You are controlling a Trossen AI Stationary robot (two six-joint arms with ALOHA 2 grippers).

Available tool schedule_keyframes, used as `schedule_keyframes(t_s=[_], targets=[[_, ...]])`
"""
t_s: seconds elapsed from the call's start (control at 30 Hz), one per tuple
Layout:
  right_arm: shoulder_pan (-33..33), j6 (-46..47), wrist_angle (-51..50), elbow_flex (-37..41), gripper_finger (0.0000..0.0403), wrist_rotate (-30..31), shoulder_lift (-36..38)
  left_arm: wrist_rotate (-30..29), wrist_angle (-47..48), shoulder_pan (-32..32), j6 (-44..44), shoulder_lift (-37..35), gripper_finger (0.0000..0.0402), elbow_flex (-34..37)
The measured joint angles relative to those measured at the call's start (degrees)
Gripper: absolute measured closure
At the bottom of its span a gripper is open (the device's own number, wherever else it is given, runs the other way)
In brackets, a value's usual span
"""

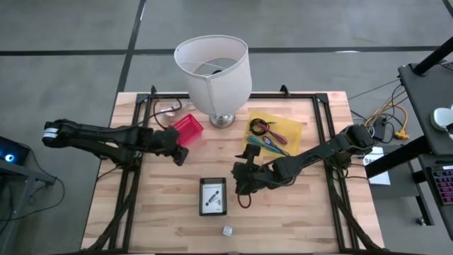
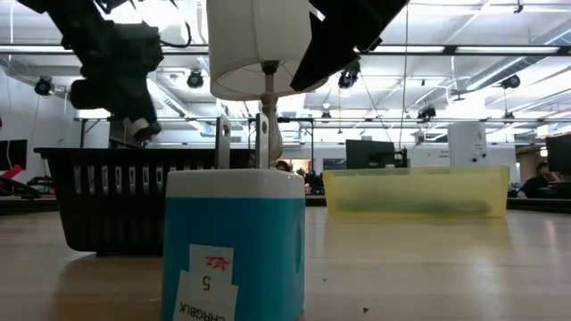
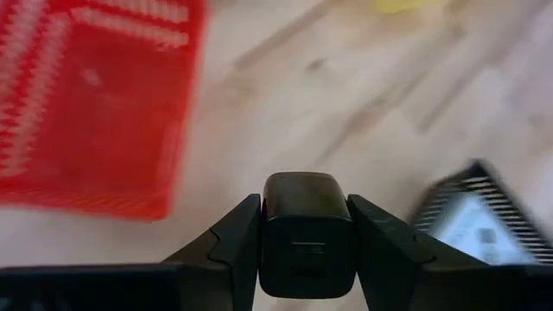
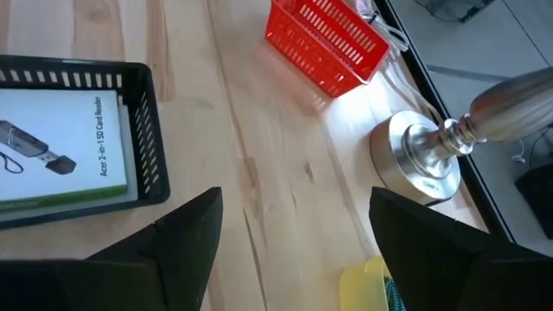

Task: Pick and place items into bin
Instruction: Put the black charger adapter into the red bin, then put the blue charger adapter into the red bin

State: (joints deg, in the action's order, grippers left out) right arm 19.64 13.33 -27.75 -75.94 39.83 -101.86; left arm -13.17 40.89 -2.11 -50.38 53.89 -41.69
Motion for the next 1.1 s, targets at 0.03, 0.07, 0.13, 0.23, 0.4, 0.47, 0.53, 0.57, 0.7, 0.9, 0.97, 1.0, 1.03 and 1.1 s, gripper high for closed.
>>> schedule_keyframes(t_s=[0.03, 0.07, 0.13, 0.23, 0.4, 0.47, 0.53, 0.57, 0.7, 0.9, 0.97, 1.0, 1.03, 1.1], targets=[[0.0, 0.06, -0.01, 0.0, 0.0129, 0.0, 0.0, -0.62, 1.56, 0.4, 0.02, -0.14, 0.027, 0.02], [0.0, 0.13, -0.02, 0.0, 0.0129, 0.0, 0.0, -1.21, 2.44, 0.87, 0.08, -0.24, 0.027, 0.07], [0.0, 0.19, -0.04, 0.0, 0.013, 0.0, 0.0, -3.4, 2.99, 1.85, 0.25, -0.31, 0.027, 0.12], [0.0, 0.21, -0.08, 0.0, 0.0132, 0.02, 0.0, -8.43, 3.74, 3.44, 0.32, -0.2, 0.027, 0.49], [-0.02, 0.21, -0.11, 0.0, 0.0133, 0.02, 0.0, -14.0, 3.5, 5.97, 1.63, 0.47, 0.027, 1.04], [-0.02, 0.21, -0.1, 0.0, 0.0133, 0.02, 0.0, -15.4, 3.63, 6.97, 3.61, 1.05, 0.027, 1.14], [-0.02, 0.21, -0.08, 0.02, 0.0135, 0.02, -0.02, -16.38, 3.33, 8.0, 5.5, 1.9, 0.027, 1.14], [-0.02, 0.21, -0.08, 0.04, 0.0136, 0.02, -0.02, -16.57, 3.34, 8.44, 6.48, 2.34, 0.027, 1.16], [-0.02, 0.21, -0.06, 0.09, 0.014, 0.04, -0.02, -17.24, 3.19, 9.84, 9.47, 4.6, 0.0258, 1.16], [-0.02, 0.2, -0.04, 0.09, 0.0137, 0.04, -0.02, -19.18, 3.11, 10.81, 10.48, 8.54, 0.0215, 1.16], [-0.02, 0.21, -0.04, 0.09, 0.0136, 0.04, -0.02, -19.56, 3.12, 10.97, 10.48, 9.67, 0.0206, 1.16], [-0.02, 0.21, -0.04, 0.09, 0.0136, 0.04, -0.02, -19.58, 3.1, 11.06, 10.48, 10.18, 0.0201, 1.16], [-0.02, 0.21, -0.04, 0.09, 0.0135, 0.04, -0.02, -19.56, 3.13, 11.06, 10.46, 10.6, 0.0197, 1.16], [-0.02, 0.21, -0.04, 0.09, 0.0136, 0.04, -0.02, -19.56, 3.12, 11.06, 10.46, 11.19, 0.019, 1.16]])
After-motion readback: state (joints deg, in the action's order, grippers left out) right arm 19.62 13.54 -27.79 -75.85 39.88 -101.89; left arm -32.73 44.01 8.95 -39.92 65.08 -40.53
